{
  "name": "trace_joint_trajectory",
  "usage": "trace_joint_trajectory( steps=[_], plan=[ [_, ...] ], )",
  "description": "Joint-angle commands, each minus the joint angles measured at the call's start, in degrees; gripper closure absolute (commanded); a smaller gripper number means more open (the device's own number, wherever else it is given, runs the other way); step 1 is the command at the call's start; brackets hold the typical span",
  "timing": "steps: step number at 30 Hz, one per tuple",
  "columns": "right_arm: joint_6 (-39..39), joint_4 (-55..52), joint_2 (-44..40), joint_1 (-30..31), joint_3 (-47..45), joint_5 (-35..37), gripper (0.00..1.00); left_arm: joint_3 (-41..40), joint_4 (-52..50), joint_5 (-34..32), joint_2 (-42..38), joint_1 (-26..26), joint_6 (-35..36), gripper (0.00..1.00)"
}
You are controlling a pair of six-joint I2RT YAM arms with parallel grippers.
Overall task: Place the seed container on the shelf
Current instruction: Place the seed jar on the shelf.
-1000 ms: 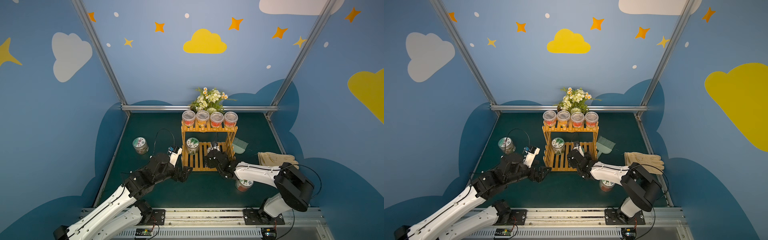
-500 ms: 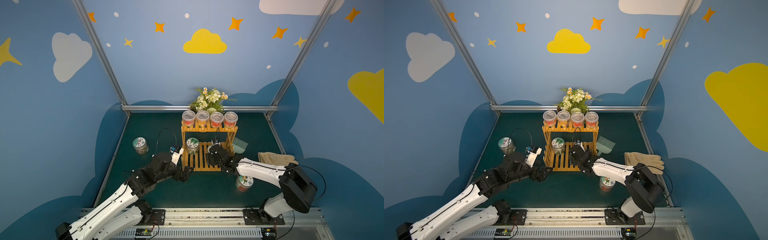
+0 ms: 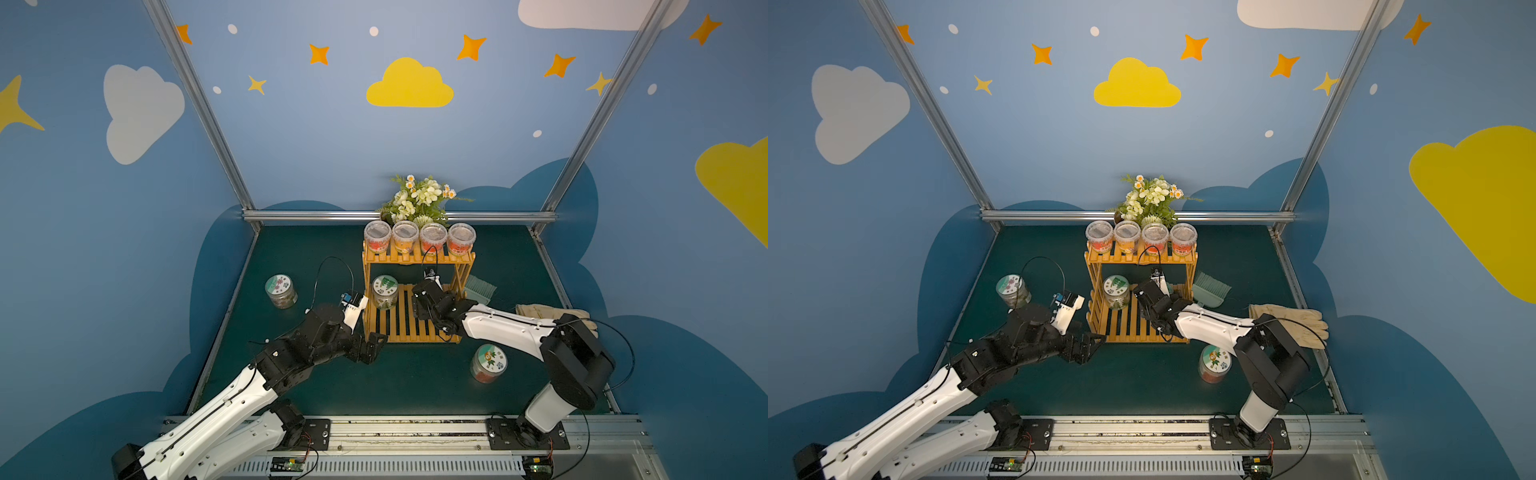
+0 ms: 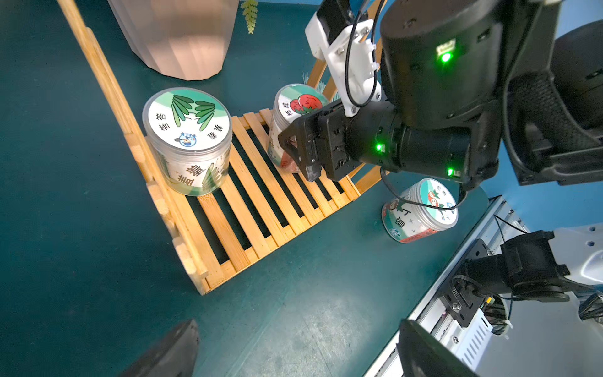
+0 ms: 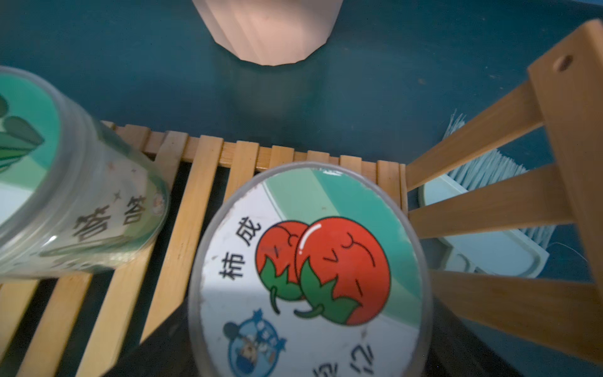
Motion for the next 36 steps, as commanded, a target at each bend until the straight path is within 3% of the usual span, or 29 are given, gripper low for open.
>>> trace_joint_trajectory(
  steps=[1, 36],
  plan=[
    [2.3, -2.0, 0.5, -1.2, 1.3, 3.8, 0.20, 1.0, 0.0, -0.2, -0.5, 0.2, 0.6, 0.00],
    [4.8, 0.2, 1.9, -3.8, 1.5, 6.1, 0.13, 2.2, 0.8, 1.0, 1.8, 0.2, 0.5, 0.00]
  ],
)
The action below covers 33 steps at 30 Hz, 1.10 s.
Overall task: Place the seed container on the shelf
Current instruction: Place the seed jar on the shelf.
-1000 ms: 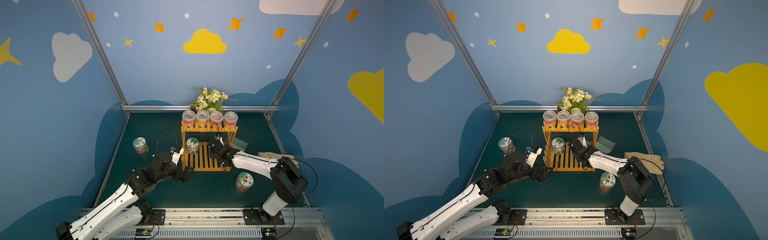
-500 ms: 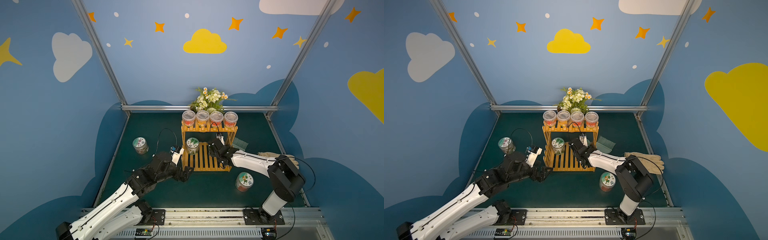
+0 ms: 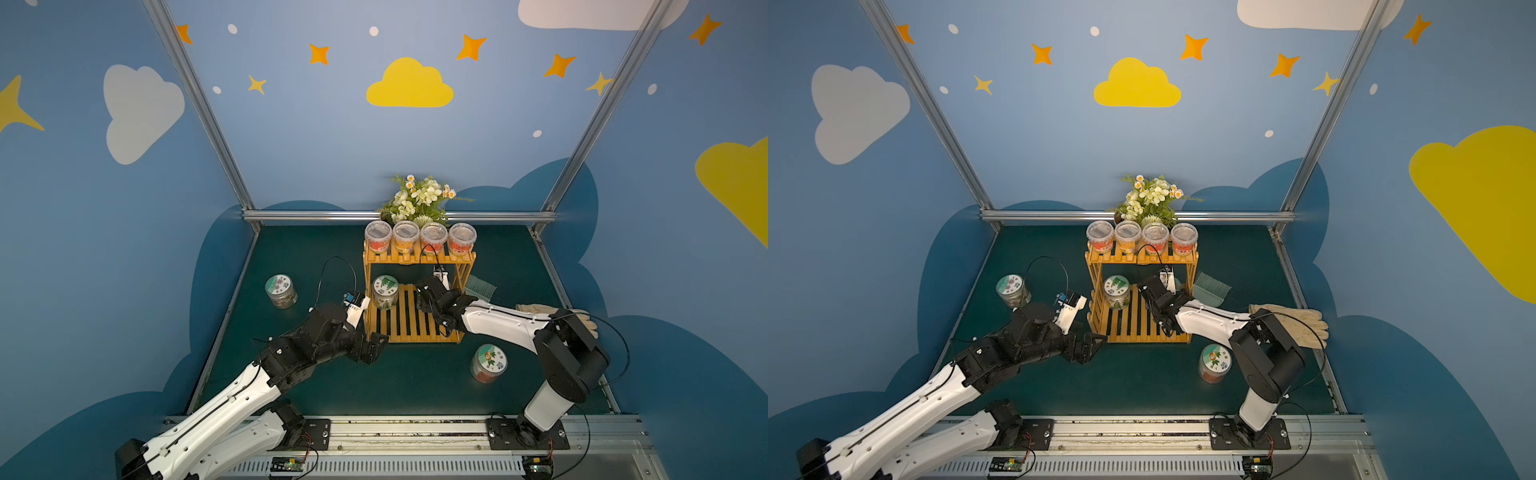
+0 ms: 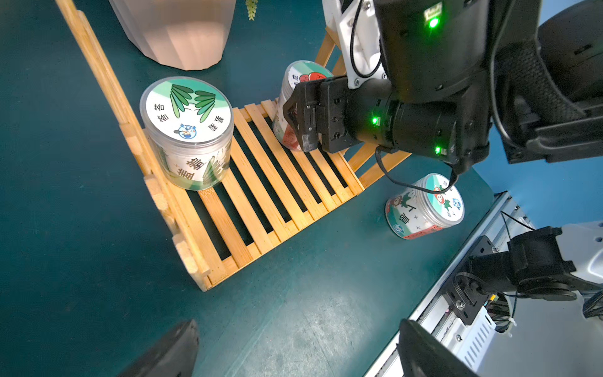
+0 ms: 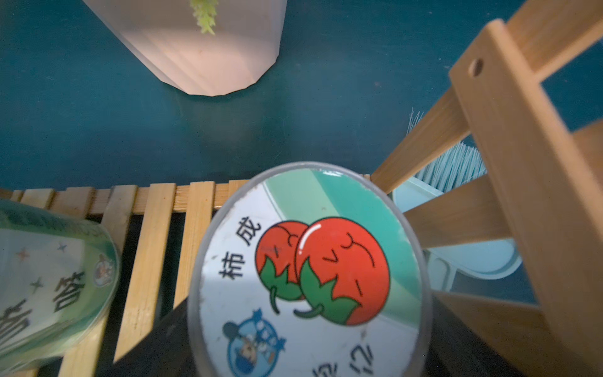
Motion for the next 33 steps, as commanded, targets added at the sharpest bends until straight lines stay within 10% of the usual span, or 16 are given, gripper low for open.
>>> trace_joint_trajectory(
  steps=[1, 22, 33],
  plan=[
    [-0.3, -1.9, -0.7, -1.2, 0.7, 3.0, 0.13, 2.2, 0.8, 0.7, 0.3, 0.4, 0.6, 0.00],
    [-2.3, -3.2, -2.6, 0.5, 1.4, 5.0, 0.03, 1.7, 0.5, 0.4, -0.9, 0.3, 0.5, 0.00],
    [-3.2, -3.1, -1.0, 1.0, 2.3, 6.5, 0.13, 0.7, 0.2, 0.2, -2.6, 0.2, 0.3, 0.00]
  ],
)
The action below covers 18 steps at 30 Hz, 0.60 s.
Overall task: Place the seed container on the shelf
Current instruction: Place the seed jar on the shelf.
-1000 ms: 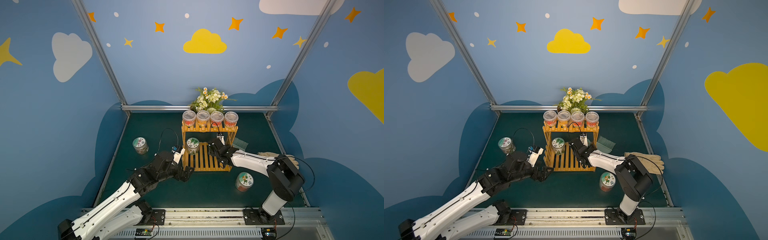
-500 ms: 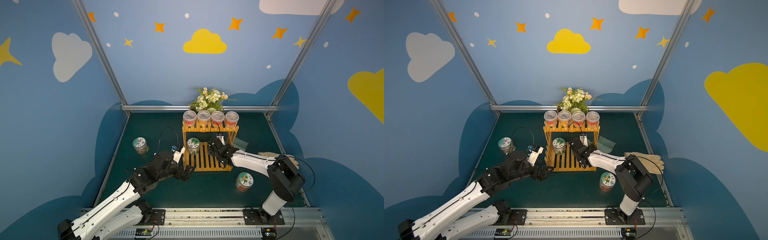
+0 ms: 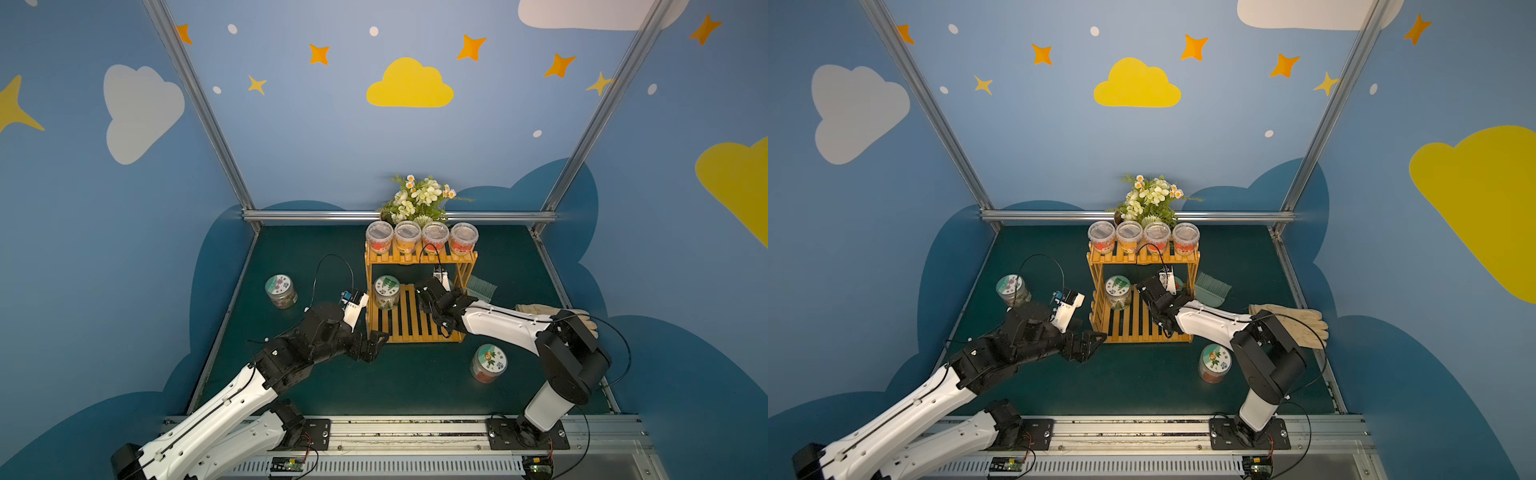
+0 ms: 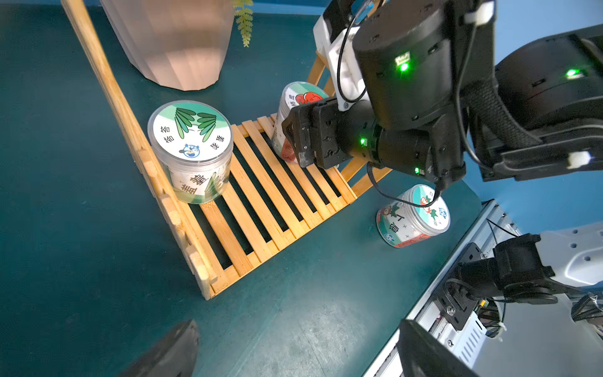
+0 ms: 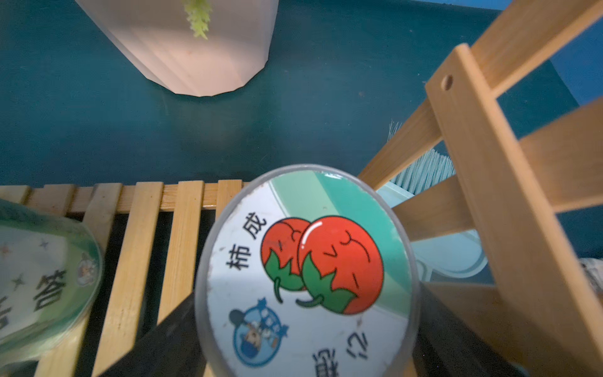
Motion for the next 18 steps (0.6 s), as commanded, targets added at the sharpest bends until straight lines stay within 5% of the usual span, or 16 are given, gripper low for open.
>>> trace_joint_trajectory(
  steps=[1, 18],
  plan=[
    [-0.8, -1.6, -0.2, 0.2, 2.4, 2.9, 0.12, -0.5, -0.2, 0.0, -1.1, 0.2, 0.2, 0.00],
    [-0.8, -1.9, 1.3, -0.2, 3.2, 2.4, 0.05, -0.8, -0.3, -0.2, -1.4, 0.2, 0.3, 0.00]
  ],
)
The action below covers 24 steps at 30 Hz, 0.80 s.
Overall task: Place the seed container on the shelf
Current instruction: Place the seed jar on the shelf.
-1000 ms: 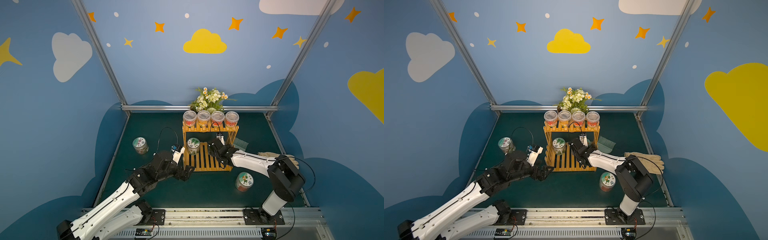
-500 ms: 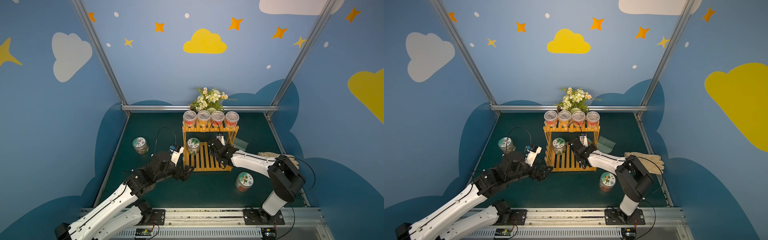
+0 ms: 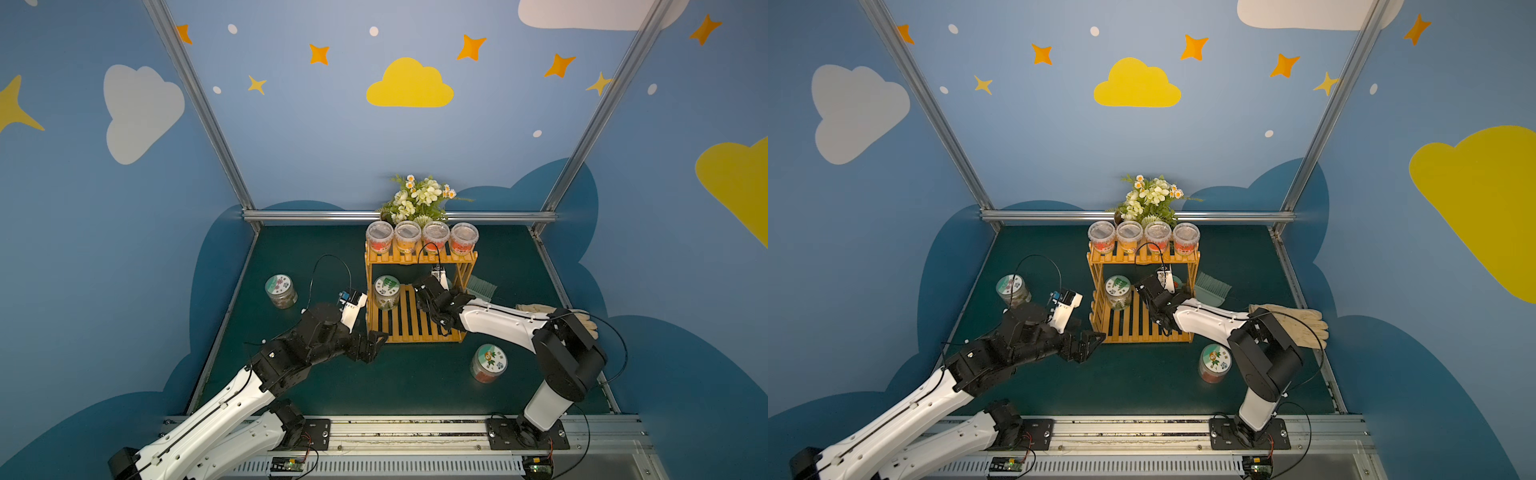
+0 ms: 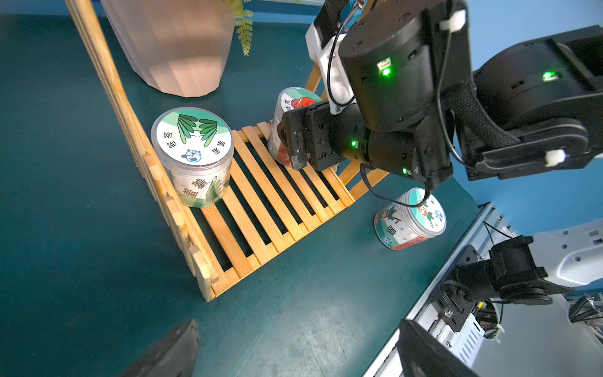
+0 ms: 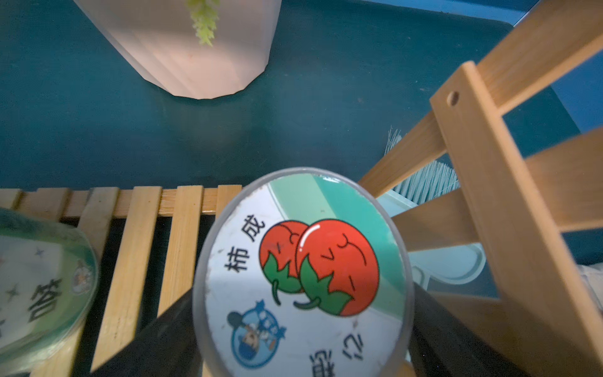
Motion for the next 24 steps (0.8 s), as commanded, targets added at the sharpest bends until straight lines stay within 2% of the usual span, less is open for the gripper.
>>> trace_joint_trajectory(
  steps=[1, 15, 24],
  plan=[
    [0.0, -1.2, -0.3, -0.1, 1.4, 1.7, 0.05, -0.7, -0.2, 0.0, -0.5, 0.2, 0.3, 0.00],
    [-4.6, 3.3, -8.0, 1.9, -5.2, -1.8, 0.02, -1.0, -0.2, 0.0, -1.9, 0.2, 0.9, 0.00],
    [-6.1, 4.2, -12.5, 4.0, -9.9, -1.4, 0.02, -0.5, -1.7, -0.5, -2.5, 0.2, 1.6, 0.00]
  ],
)
